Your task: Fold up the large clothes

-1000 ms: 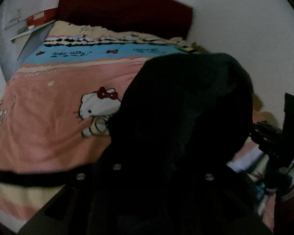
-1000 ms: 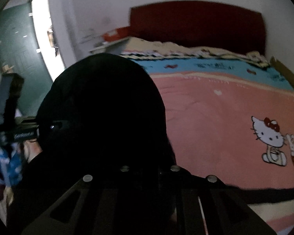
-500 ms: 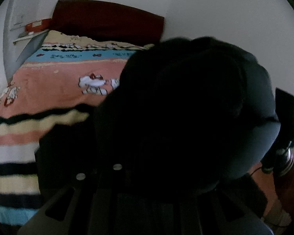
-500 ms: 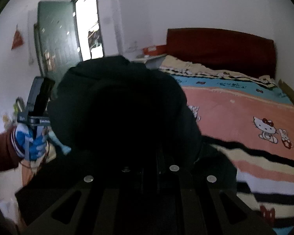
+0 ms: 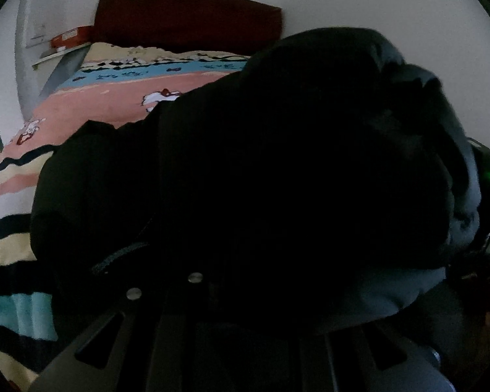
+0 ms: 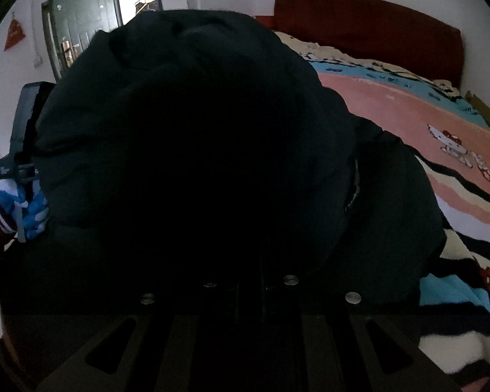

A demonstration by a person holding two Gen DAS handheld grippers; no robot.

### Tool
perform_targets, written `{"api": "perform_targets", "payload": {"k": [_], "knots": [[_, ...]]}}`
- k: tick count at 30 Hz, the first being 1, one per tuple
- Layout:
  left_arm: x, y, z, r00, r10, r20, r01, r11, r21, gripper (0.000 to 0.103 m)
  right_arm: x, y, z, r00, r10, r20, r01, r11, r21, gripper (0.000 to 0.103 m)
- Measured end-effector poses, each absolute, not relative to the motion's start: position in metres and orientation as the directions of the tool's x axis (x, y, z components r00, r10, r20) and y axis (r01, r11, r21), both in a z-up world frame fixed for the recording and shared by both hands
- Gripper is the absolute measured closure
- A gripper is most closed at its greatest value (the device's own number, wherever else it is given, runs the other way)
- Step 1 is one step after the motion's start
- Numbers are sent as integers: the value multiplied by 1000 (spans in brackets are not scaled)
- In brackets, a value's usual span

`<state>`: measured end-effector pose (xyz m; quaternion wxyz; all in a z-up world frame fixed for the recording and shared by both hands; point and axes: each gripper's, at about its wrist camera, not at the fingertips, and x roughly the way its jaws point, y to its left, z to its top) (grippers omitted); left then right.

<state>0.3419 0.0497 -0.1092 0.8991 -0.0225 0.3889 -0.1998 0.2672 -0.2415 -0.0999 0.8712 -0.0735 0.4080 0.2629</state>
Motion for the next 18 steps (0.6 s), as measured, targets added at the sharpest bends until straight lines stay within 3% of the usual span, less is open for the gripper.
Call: {"api": "perform_targets", "payload": {"k": [6,11,16,17,18], "knots": [[349,42,-108,611,-340,-715,333,930,-158,90,279,-246,-104,545,376,-750,-487,870,83,93],[344,33,-94,599,-311,-738,360,928,-99,87,275,-250,-95,547,365,-753,-499,865,56,87],[331,27,-85,615,-291,-733,359,931,-68,84,268,-255,-91,550,373,-747,-511,858,52,74],[327,25,-84,619,-290,-730,360,931,-64,79,265,-256,-90,553,373,-745,-514,857,48,71],[324,24,-84,623,-288,-727,363,930,-58,73,260,-255,-90,555,372,-744,-515,856,45,60]]}}
